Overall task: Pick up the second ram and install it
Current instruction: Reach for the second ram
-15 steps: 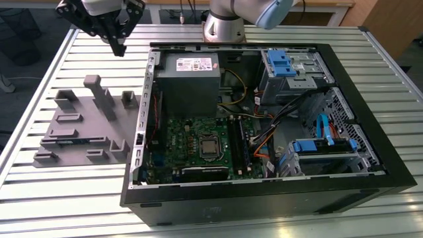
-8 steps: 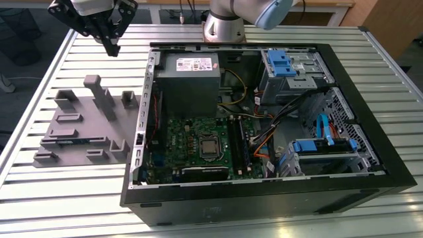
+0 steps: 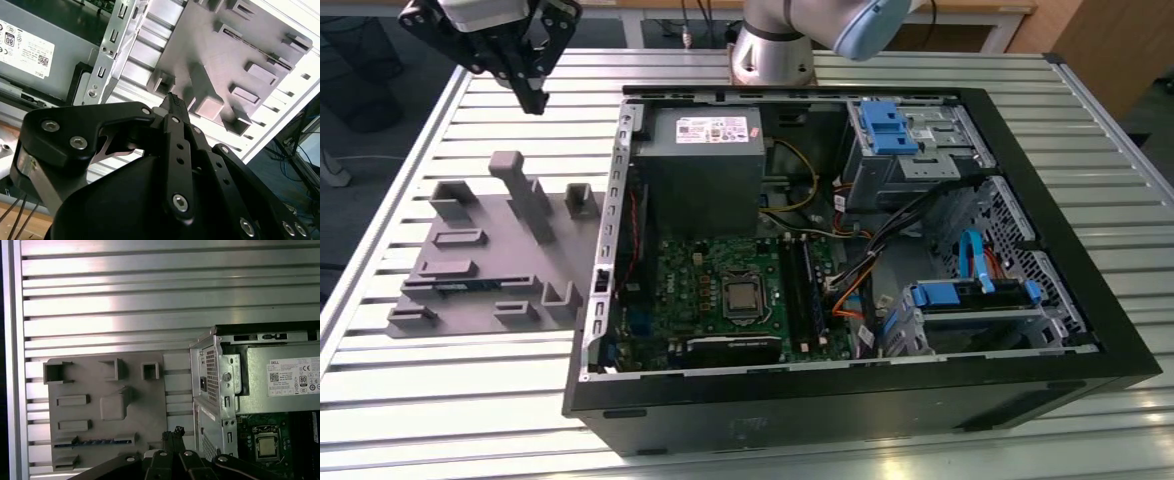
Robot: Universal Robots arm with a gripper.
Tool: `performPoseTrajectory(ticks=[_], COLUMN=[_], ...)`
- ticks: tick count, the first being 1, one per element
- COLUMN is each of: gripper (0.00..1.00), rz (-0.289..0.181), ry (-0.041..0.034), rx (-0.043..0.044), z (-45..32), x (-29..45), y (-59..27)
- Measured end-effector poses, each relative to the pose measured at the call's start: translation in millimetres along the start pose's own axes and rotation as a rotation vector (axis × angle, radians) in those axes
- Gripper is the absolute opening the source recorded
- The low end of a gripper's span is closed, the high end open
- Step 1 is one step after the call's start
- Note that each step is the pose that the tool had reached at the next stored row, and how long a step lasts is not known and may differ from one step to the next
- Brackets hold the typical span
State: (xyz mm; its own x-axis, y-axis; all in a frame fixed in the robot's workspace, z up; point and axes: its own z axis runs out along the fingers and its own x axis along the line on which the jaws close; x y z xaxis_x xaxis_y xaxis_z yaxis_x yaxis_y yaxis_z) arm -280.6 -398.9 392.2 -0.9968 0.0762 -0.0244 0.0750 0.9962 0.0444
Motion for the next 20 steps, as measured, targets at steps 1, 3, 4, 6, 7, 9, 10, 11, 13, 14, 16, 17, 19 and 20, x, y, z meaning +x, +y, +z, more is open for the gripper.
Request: performPoseTrajectory(ticks=[1,3,4,6,7,9,10,11,13,14,16,17,19,20], gripper=[0.11,0.11,0.11,0.11,0.11,0.11,0.11,0.11,0.11,0.11,0.11,0.11,0.11,0.11], rz=[0.0,0.0,0.0,0.0,0.0,0.0,0.0,0.0,0.0,0.0,0.0,0.0,0.0,0.0], ry=[-0.0001,-0.0001,-0.0001,0.0,-0.0001,-0.0001,-0.0001,0.0,0.0,0.0,0.0,0.0,0.0,-0.0001], rx=[0.0,0.0,0.0,0.0,0.0,-0.0001,-0.0001,0.0,0.0,0.0001,0.0,0.0,0.0,0.0], z=[0.0,0.0,-0.1,-0.1,-0.1,-0.2,-0.1,-0.2,-0.3,-0.3,-0.3,-0.4,-0.4,-0.4], x=[1.5,4.6,6.1,9.5,11.2,14.5,16.2,17.7,20.9,22.5,25.8,27.4,31.1,33.2], y=[-0.1,-0.4,-0.5,-0.7,-0.9,-1.1,-1.2,-1.3,-1.6,-1.7,-2.0,-2.1,-2.4,-2.5])
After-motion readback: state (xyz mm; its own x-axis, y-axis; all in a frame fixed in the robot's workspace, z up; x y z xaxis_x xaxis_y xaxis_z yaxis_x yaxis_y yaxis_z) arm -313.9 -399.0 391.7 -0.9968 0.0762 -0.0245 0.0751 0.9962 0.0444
